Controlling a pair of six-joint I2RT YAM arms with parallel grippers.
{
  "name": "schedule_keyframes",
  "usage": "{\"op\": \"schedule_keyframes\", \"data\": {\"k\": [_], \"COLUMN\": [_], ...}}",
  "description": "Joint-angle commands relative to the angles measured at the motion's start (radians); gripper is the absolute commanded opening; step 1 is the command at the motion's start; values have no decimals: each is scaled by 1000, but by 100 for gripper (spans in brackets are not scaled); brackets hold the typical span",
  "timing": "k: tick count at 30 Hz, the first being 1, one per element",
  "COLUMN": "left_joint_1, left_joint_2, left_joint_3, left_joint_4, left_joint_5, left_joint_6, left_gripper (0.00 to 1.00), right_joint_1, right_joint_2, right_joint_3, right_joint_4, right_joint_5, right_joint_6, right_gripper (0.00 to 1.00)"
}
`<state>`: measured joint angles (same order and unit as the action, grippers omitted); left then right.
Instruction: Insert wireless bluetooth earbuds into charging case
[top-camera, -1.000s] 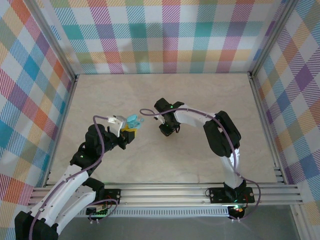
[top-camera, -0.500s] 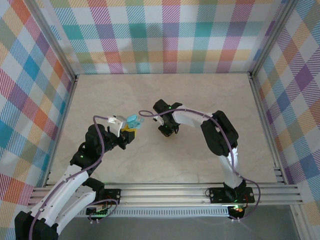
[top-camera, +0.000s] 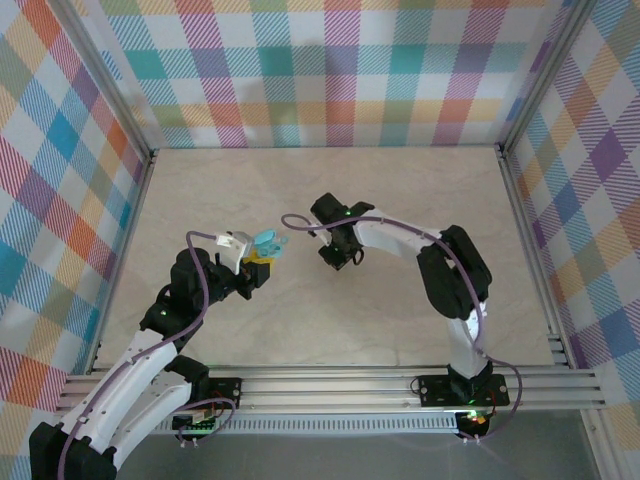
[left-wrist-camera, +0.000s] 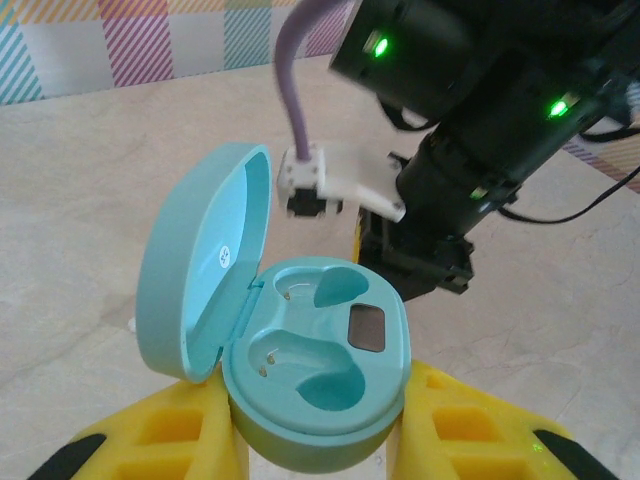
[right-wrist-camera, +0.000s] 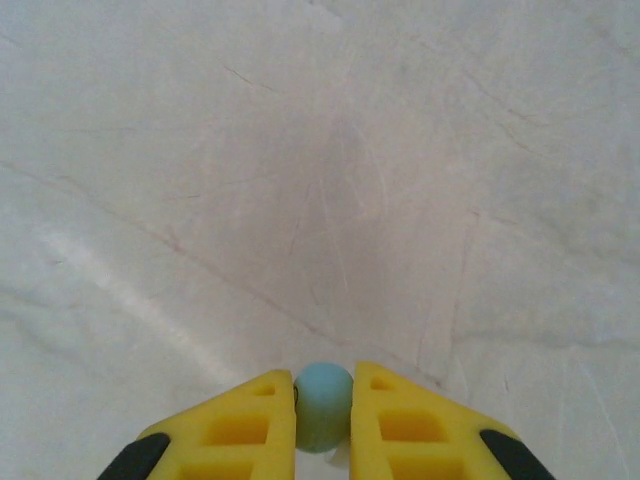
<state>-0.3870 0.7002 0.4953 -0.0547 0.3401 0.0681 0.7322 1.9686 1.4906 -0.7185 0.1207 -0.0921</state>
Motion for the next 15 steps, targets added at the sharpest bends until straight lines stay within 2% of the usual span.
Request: {"op": "schedule_keyframes", "data": {"k": [1, 7, 12, 15], "left_joint_1": [11, 11, 11, 11], "left_joint_2": [-7, -16, -6, 15], "left_joint_3": [30, 0, -1, 3], "left_joint_4": [-24, 66, 75, 83], "left_joint_5": [47, 163, 138, 162], "left_joint_6": [16, 16, 21, 28], "left_gripper": [0, 0, 0, 0], "right_joint_1": [-32, -66, -66, -66], "right_joint_2": [-115, -244, -318, -378], "right_joint_3": [-27, -30, 16, 19], "right_joint_4": [32, 25, -15, -18], "right_joint_5": [-97, -207, -278, -311], "right_joint_6": [52, 92, 110, 115], "right_gripper": [15, 13, 13, 13]}}
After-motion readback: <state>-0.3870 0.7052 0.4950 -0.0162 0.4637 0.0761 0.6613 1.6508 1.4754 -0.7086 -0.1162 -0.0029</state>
